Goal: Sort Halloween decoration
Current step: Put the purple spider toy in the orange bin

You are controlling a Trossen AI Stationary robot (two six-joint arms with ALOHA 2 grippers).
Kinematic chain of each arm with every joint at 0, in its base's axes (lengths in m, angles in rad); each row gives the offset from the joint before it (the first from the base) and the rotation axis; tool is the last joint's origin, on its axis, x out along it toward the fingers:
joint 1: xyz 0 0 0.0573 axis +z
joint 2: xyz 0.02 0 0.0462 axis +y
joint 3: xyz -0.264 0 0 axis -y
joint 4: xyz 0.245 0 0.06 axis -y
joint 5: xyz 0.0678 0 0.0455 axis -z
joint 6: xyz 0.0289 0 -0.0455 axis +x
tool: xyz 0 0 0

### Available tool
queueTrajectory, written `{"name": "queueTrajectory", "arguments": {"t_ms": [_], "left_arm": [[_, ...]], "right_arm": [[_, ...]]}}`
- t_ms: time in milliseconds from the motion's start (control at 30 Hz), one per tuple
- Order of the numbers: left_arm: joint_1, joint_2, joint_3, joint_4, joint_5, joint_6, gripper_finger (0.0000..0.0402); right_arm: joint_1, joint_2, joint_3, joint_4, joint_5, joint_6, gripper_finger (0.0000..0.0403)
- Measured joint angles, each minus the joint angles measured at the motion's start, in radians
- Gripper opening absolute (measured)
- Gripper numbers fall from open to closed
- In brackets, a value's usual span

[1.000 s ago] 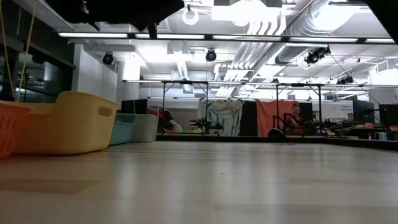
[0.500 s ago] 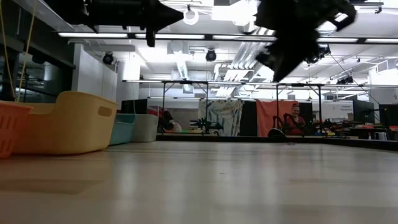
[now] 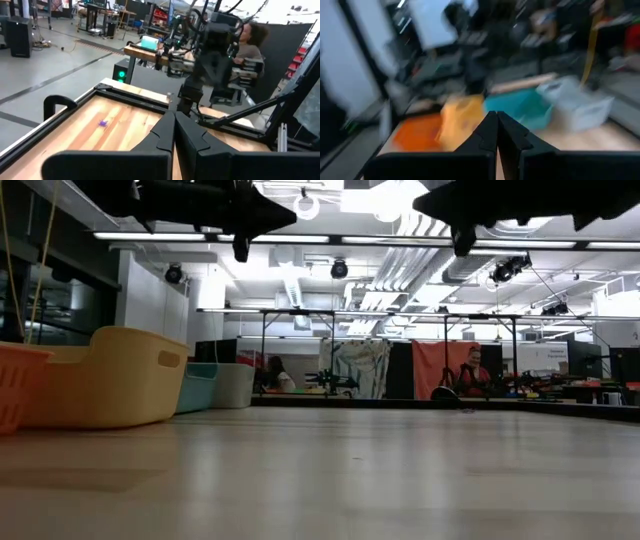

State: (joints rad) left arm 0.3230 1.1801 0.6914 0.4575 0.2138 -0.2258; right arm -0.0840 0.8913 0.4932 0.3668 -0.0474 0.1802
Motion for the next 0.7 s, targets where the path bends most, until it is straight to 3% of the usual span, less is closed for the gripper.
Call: {"name": "queueTrajectory", "arguments": {"t_ms": [233, 500, 700], "left_arm": [[-0.050, 0.000, 0.000, 0.040, 0.004, -0.006, 0.0000], [-0.138, -0.036, 0.000, 0.050, 0.046, 0.015, 0.0000], [-0.150, -0.063, 0.000, 0.068, 0.043, 0.044, 0.0000]], "right_arm": [[-0.079, 0.078, 0.105, 0.065, 0.012, 0.003, 0.0000], [-0.083, 0.190, 0.191, 0.060, -0.062, 0.003, 0.0000], [-0.083, 0.203, 0.200, 0.055, -0.070, 0.003, 0.0000]]}}
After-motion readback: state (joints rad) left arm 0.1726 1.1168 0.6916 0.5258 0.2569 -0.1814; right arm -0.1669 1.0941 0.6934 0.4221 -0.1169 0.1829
